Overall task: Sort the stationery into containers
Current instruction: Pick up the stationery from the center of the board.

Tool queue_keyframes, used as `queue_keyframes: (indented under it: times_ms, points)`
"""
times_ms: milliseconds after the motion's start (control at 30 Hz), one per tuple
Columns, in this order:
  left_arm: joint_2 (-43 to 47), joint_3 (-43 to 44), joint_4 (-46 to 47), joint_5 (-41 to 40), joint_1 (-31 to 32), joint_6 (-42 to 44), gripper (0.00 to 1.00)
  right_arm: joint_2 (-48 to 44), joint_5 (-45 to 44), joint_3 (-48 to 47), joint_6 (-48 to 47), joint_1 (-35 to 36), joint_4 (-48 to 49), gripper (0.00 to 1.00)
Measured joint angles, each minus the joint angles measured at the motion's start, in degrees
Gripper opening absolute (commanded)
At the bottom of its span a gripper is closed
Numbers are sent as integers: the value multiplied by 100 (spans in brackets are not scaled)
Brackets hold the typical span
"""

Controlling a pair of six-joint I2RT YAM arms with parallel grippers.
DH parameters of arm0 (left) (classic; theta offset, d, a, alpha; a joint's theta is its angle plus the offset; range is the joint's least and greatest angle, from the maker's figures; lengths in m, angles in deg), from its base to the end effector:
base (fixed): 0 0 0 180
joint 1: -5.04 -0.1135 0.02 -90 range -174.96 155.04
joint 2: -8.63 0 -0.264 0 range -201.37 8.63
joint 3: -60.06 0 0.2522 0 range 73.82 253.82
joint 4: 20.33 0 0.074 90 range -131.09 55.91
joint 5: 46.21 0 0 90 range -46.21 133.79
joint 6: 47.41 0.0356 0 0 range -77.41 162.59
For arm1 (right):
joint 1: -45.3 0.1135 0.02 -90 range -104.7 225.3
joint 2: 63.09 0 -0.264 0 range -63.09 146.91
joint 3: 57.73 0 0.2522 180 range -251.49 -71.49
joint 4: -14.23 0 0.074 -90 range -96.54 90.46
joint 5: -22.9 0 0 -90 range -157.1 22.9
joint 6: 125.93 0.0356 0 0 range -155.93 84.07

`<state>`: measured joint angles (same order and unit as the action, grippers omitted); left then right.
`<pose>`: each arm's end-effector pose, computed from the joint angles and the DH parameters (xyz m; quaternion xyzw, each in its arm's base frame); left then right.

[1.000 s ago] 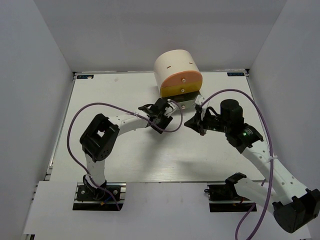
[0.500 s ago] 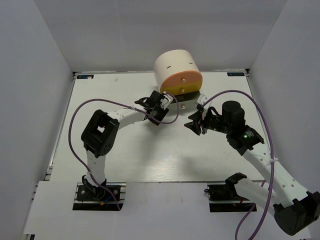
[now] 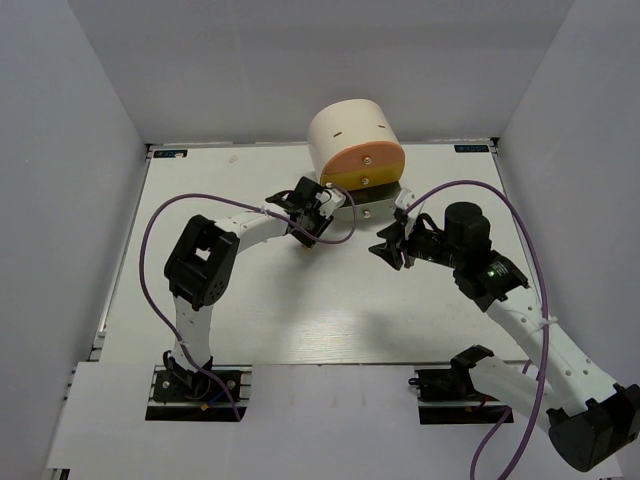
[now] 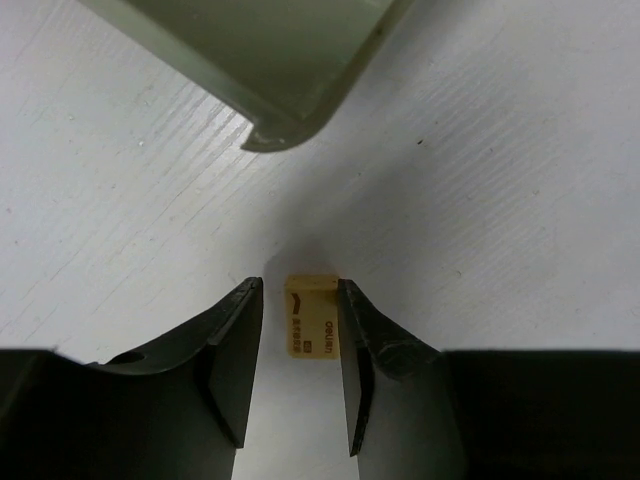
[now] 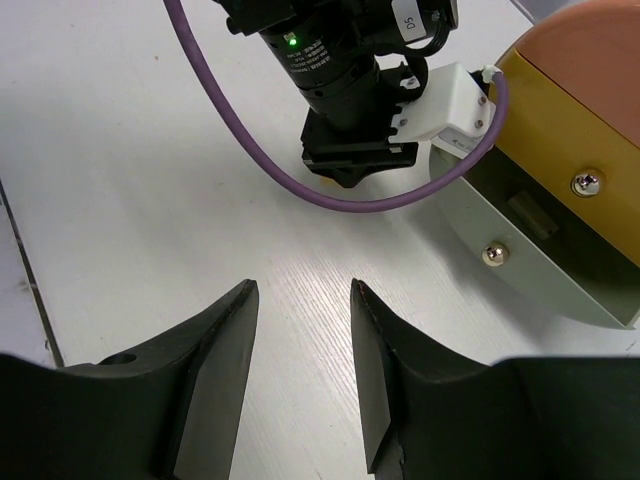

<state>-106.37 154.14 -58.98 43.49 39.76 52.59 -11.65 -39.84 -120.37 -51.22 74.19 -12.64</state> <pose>0.3475 -0.2406 0.1682 0.3665 0.8927 -0.0537 0.2569 0.1712 0.1131 0.3404 -0.4232 0.6641 0.2560 0.5607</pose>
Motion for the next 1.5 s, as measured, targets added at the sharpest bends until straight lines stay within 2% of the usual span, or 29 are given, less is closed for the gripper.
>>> queue_keyframes:
  times_ms: [100,167,200,233,500,600,733,900,1033,1133,1233,1267,1300,1400,1500]
  points:
    - [0,0,-39,155,-13,44,46,-22,0,4,0,2,2,48]
    - [0,-2,-111,229,-13,83,50,-39,0,4,0,2,2,48]
    - [0,-9,-162,254,-13,105,61,-50,0,4,0,2,2,48]
    - [0,-22,-199,271,-13,133,62,-57,0,4,0,2,4,48]
    - [44,-125,-341,310,-13,136,62,-63,0,4,0,0,7,48]
    - [46,-153,-350,313,-13,125,56,-63,-2,4,0,0,7,48]
    - [46,-162,-345,330,-13,103,40,-96,-13,28,0,0,39,48]
    - [68,-162,-369,332,-13,85,26,-125,-13,107,-2,0,83,48]
    - [472,-391,-367,361,-11,20,22,-133,-83,109,11,2,107,63]
    - [1113,-603,-297,501,2,-15,21,-181,-321,114,37,2,138,65]
    - [1818,-723,-57,728,31,-39,21,-286,-632,179,111,4,254,41]
    - [2022,-730,52,776,37,-42,21,-319,-730,203,138,4,273,29]
    - [2186,-730,168,828,42,-39,19,-343,-824,229,166,4,315,25]
    - [2417,-719,474,911,66,-22,19,-372,-1064,278,273,4,396,24]
    - [2282,-612,603,990,66,11,18,-387,-1213,293,299,4,439,24]
